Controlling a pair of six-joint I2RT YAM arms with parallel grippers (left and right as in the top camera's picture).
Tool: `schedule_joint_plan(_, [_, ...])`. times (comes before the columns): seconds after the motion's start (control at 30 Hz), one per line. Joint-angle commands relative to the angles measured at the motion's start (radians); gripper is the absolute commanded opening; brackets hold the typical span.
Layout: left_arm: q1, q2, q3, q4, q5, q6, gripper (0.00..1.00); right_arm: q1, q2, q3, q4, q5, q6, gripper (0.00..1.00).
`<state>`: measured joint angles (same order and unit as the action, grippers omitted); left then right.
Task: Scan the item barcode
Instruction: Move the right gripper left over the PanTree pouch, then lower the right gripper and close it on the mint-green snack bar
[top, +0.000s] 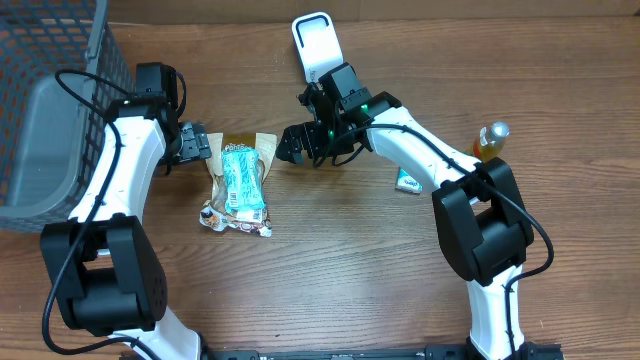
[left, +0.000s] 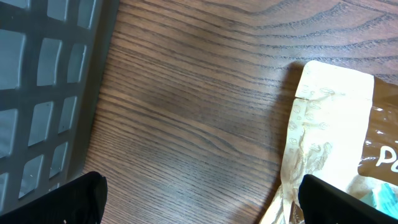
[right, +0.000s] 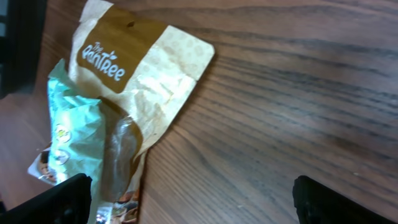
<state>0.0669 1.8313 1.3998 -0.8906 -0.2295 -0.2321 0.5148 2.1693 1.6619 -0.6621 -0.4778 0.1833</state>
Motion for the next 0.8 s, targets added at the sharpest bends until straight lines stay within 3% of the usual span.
schedule_joint_plan(0.0, [-0.005, -0.001, 0.005, 0.002, -0.013, 0.004, 1.00, 0.003, -0.018, 0.013, -0.001, -0.040, -0.002, 1.00])
schedule_joint_plan(0.37, [-0.005, -0.001, 0.005, 0.002, -0.013, 0.004, 1.00, 0.055, -0.018, 0.013, -0.008, -0.039, -0.002, 1.00])
schedule_joint_plan(0.57, [-0.005, -0.001, 0.005, 0.002, -0.013, 0.004, 1.00, 0.095, -0.018, 0.013, 0.024, -0.039, 0.003, 0.86])
schedule_joint_plan(0.77, [-0.005, -0.001, 0.005, 0.002, -0.013, 0.004, 0.99, 0.134, -0.018, 0.013, 0.065, -0.039, 0.033, 0.79])
